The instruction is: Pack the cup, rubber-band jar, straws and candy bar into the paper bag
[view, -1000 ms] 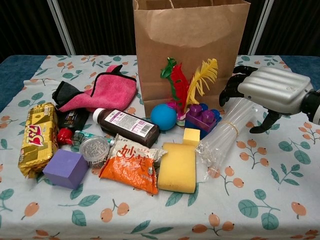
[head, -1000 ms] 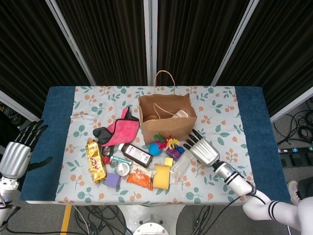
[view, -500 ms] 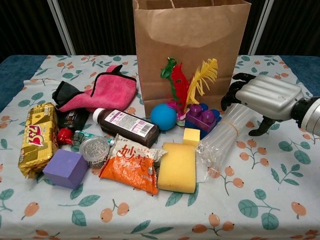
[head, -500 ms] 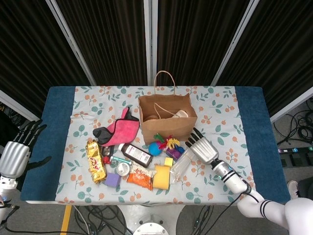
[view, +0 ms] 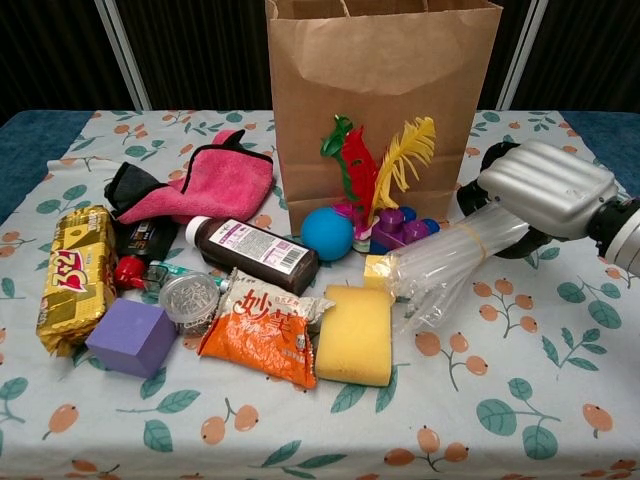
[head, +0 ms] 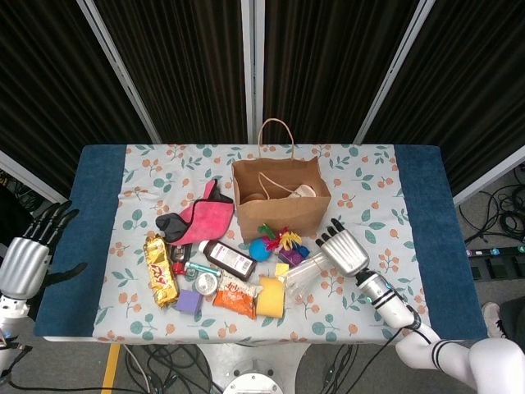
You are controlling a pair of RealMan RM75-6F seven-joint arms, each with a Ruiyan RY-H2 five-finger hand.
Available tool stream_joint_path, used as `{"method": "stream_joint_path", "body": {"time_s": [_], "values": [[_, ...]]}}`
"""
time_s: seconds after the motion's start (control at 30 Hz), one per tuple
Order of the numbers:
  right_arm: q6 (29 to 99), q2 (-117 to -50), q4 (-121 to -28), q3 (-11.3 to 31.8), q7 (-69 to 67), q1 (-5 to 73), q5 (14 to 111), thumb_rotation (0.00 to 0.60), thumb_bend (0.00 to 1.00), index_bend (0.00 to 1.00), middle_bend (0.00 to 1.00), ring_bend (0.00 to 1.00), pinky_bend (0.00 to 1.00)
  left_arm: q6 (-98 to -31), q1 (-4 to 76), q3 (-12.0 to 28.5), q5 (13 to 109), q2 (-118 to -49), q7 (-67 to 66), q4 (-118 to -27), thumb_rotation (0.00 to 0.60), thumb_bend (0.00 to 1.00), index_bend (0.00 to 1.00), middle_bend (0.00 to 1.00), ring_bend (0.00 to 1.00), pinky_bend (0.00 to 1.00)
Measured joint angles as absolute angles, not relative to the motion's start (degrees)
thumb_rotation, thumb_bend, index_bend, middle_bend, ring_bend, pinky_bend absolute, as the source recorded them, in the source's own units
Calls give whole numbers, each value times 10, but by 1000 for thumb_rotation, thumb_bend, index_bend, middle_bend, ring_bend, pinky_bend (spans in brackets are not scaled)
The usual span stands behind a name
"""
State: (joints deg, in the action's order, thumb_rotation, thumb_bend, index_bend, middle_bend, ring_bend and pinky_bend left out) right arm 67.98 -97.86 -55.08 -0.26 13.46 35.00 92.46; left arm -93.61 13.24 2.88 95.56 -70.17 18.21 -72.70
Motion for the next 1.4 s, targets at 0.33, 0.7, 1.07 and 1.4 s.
{"method": "stream_joint_path", "body": {"time_s": [0.33,0.7,1.07,1.4], "values": [[803,-831,-738,21,134,313,946,600,184,646,575,423,266,-940,136,29,966,-700,170,-754,600,31,136,165,84,200],[885,-611,-999,157,211,297,910,600,184,660,587,436,267,-945,137,30,968,-691,176,-767,600,30,136,165,85,200],[795,-622,-962,225,422,390,808,600,184,660,582,436,265,-947,137,33,964,-692,191,-758,600,31,136,165,84,200],[737,-737,-870,235,595,491,751,600,184,660,578,436,256,-950,132,36,954,-689,215,-740,600,30,136,165,84,200]]}}
